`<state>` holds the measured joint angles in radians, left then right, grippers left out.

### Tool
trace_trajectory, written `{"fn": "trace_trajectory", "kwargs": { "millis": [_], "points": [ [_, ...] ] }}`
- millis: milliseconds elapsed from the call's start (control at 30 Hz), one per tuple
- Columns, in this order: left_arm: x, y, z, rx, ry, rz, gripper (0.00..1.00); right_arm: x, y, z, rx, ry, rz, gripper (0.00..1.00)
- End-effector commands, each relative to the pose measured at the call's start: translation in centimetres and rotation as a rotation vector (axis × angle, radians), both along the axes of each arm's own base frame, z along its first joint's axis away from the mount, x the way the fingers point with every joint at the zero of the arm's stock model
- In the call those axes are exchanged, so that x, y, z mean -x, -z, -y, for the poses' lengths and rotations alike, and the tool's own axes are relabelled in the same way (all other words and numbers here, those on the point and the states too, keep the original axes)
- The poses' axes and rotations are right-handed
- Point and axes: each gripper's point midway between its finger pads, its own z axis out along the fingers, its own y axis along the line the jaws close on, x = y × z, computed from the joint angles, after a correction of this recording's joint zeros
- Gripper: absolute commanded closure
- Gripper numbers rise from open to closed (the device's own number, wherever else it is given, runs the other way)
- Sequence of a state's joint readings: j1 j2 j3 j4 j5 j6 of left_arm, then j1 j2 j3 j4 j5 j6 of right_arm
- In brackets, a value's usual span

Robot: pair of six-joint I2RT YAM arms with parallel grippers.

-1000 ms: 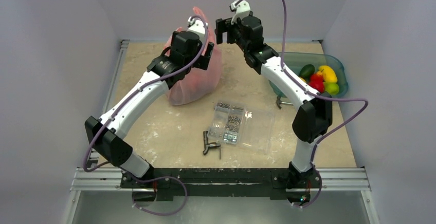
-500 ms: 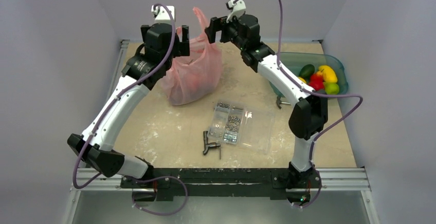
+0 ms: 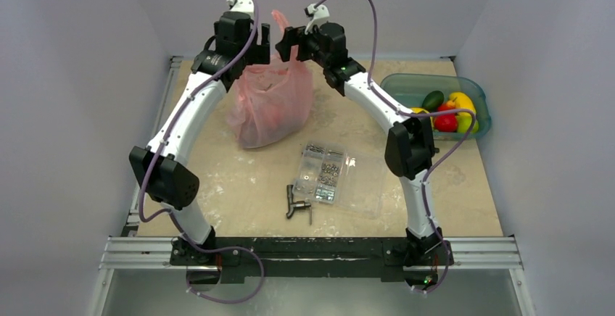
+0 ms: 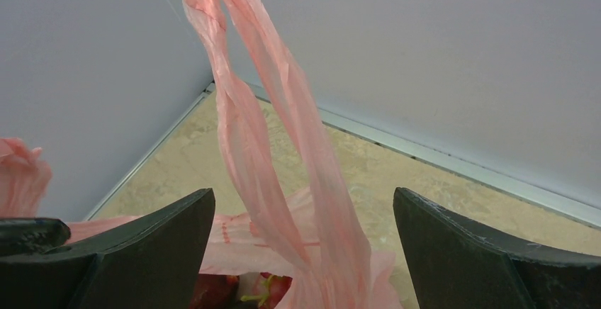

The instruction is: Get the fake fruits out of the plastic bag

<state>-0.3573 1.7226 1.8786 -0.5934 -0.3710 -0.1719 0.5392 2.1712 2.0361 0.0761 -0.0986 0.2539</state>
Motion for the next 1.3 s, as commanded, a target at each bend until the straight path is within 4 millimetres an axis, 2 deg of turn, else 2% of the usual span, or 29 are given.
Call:
{"fn": "trace_trajectory", "kwargs": {
  "millis": [0, 33, 67, 100, 167, 200, 233, 367, 467, 533, 567, 633, 733, 833, 1033, 1167, 1200, 1267],
  "points": [
    [-0.7, -1.8, 1.7, 0.062, 0.122, 0.030, 0.24, 0.0, -5.0, -1.6, -0.089, 0.013, 0.099, 0.02],
    [-0.8, -1.9, 1.9, 0.082, 0.139, 0.029, 0.33, -0.3, -5.3, -1.8, -0.101, 0.032, 0.103, 0.07],
    [-0.8, -2.0, 1.9, 0.100, 0.156, 0.028, 0.41, -0.6, -5.5, -2.0, -0.112, 0.050, 0.101, 0.16],
    [-0.8, -2.4, 1.9, 0.122, 0.171, 0.028, 0.51, -0.9, -5.9, -1.9, -0.128, 0.079, 0.094, 0.29],
    [-0.6, -3.6, 1.5, 0.164, 0.198, 0.037, 0.80, -1.3, -7.1, -1.5, -0.178, 0.122, 0.076, 0.64],
    [-0.5, -4.4, 1.1, 0.187, 0.203, 0.045, 0.93, -1.3, -7.9, -1.3, -0.207, 0.133, 0.074, 0.73],
    [-0.3, -5.2, 0.7, 0.215, 0.214, 0.054, 0.99, -1.2, -9.0, -0.9, -0.239, 0.146, 0.087, 0.78],
    [1.1, -10.1, -0.7, 0.382, 0.286, 0.133, 1.00, -1.1, -13.3, 0.7, -0.350, 0.129, 0.133, 1.00],
    [2.5, -12.9, -2.3, 0.526, 0.327, 0.182, 1.00, -1.3, -14.8, 2.2, -0.440, 0.074, 0.102, 1.00],
    [3.3, -14.3, -4.6, 0.617, 0.314, 0.229, 1.00, -1.6, -15.1, 4.0, -0.513, 0.042, 0.055, 1.00],
    [3.6, -13.8, -5.1, 0.670, 0.320, 0.221, 1.00, -2.2, -14.4, 5.4, -0.547, 0.034, 0.016, 1.00],
    [4.5, -14.3, -6.2, 0.760, 0.329, 0.240, 1.00, -2.7, -14.3, 7.4, -0.614, 0.016, -0.037, 1.00],
    [4.9, -13.8, -7.4, 0.865, 0.330, 0.210, 1.00, -3.3, -13.7, 8.9, -0.631, -0.020, -0.092, 1.00],
    [5.1, -11.9, -7.7, 0.928, 0.312, 0.145, 1.00, -3.7, -11.3, 9.5, -0.598, -0.031, -0.152, 1.00],
    [6.2, -5.9, -7.7, 0.987, 0.227, 0.065, 1.00, -3.2, -5.8, 10.3, -0.504, 0.009, -0.247, 1.00],
    [7.3, -2.2, -7.3, 1.016, 0.195, -0.006, 1.00, -2.5, -3.2, 10.9, -0.415, 0.049, -0.284, 1.00],
    [7.7, -1.6, -6.9, 1.026, 0.208, -0.015, 1.00, -2.5, -2.7, 11.1, -0.388, 0.057, -0.289, 0.98],
    [8.6, -0.6, -6.5, 1.029, 0.213, -0.028, 1.00, -2.1, -2.1, 11.4, -0.320, 0.083, -0.302, 0.85]
  ]
}}
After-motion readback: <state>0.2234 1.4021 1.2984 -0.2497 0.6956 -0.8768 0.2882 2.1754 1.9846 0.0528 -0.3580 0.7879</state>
